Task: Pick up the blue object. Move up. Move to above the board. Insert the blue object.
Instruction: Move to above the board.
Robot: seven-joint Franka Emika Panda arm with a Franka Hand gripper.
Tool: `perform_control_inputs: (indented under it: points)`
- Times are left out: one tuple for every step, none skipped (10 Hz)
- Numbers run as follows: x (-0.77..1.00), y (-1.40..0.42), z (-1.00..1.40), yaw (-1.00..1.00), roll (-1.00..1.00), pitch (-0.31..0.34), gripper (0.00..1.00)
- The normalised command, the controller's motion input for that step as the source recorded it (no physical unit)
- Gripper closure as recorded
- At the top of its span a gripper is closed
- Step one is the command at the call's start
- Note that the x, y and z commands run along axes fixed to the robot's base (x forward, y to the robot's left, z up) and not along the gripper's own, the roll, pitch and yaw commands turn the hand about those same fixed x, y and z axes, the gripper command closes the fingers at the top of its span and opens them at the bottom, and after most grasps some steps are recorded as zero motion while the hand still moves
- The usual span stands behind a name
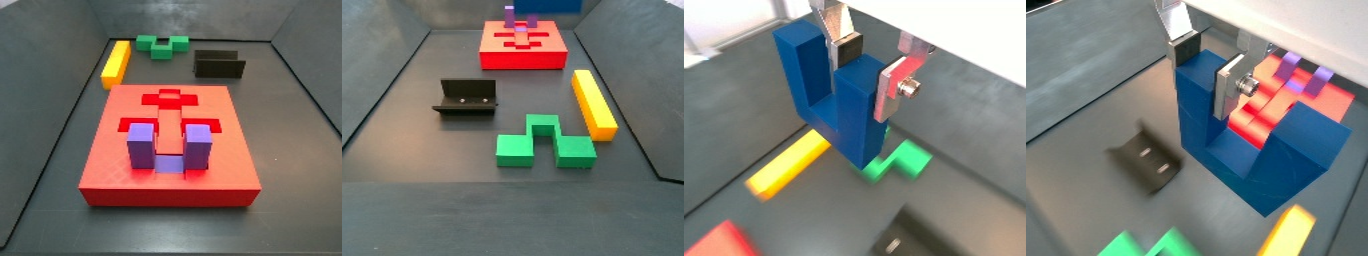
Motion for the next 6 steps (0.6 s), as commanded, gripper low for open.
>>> perform_control_inputs:
  points:
    - [-0.16, -1.40, 0.19, 0.07, 0.07, 0.026, 1.00]
    - [-0.16, -1.40, 0.19, 0.03, 0.01, 0.019, 1.00]
    - [-0.15, -1.40, 0.20, 0.02, 0.02, 0.021, 1.00]
    - [-0.15, -1.40, 0.20, 0.02, 0.01, 0.024, 1.00]
    - [-0.14, -1.40, 0.21, 0.01, -0.02, 0.035, 1.00]
    - [-0.13, -1.40, 0.23, 0.01, 0.00, 0.055, 1.00]
